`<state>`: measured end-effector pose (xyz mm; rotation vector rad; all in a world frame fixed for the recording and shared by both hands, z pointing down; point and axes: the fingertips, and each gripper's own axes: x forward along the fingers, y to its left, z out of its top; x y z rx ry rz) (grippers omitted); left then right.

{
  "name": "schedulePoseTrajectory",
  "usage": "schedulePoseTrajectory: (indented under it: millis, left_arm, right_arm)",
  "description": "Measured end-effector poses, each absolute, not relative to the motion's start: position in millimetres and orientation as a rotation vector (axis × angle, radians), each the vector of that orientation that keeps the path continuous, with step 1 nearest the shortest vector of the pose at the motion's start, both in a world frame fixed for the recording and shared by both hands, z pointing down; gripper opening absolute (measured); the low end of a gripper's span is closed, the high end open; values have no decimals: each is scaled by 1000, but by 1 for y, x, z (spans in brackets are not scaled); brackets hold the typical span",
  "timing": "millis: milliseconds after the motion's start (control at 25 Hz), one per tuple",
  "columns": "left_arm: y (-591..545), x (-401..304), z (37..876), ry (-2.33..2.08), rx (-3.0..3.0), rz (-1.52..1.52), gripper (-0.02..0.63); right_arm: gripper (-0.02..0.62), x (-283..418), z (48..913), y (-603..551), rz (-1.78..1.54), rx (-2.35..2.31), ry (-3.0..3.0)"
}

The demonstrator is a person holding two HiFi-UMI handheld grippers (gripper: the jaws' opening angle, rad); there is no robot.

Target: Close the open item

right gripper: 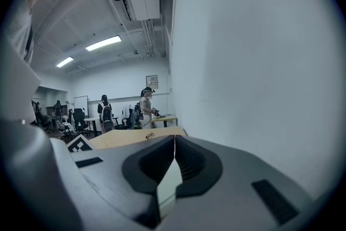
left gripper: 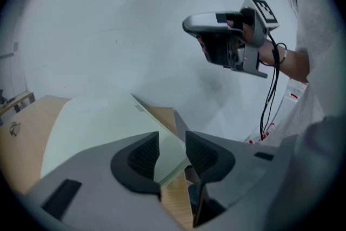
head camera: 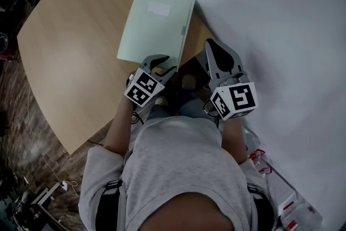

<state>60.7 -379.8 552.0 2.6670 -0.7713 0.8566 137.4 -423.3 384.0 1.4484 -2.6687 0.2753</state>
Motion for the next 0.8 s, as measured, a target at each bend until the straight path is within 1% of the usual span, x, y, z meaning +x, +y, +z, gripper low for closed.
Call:
schedulePoseTrajectory:
  millis: [160, 240, 400, 800]
  left_arm:
    - [-391, 46, 517, -924, 2653, 627, 57]
    - [-392, 37, 499, -981, 2645, 531, 29]
    - [-391, 22, 465, -1069, 2674, 408, 18]
    - [-374, -23, 398, -1317, 2694, 189, 17]
  right_arm:
    - [11, 136, 381, -416, 268, 1467, -2666]
    - [11, 133, 380, -411, 261, 1472, -2667]
    - [11, 126, 375, -401, 247, 1479, -2674]
    - [11, 105, 363, -375, 199, 1499, -2685]
